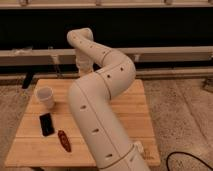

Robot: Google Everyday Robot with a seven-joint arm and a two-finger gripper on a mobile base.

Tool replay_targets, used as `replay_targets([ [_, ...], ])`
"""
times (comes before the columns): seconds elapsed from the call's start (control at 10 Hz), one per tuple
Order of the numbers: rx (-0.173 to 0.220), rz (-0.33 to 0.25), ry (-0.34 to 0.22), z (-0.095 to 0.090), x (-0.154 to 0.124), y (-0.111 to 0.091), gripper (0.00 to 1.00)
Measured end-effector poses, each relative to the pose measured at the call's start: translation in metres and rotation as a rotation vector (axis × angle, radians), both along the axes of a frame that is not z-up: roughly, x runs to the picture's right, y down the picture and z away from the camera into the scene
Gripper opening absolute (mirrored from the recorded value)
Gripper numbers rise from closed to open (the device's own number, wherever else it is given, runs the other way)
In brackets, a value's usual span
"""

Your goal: Place the white sponge in the ceramic bowl

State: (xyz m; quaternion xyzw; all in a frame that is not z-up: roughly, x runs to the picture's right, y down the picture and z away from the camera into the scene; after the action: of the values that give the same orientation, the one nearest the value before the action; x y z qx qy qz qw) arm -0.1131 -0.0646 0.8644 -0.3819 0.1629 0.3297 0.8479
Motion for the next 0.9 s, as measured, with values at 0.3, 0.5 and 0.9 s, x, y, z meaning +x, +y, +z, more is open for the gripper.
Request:
replay_targets([
  [0.3,0.020,0.018,-0.021,-0.010,0.000,-0.009,0.00],
  [0.5,0.021,0.030,-0.013,-0.006,0.011,0.008,0.00],
  [0.9,0.028,0.053,-0.001,-0.011,0.031,0.024,0.00],
])
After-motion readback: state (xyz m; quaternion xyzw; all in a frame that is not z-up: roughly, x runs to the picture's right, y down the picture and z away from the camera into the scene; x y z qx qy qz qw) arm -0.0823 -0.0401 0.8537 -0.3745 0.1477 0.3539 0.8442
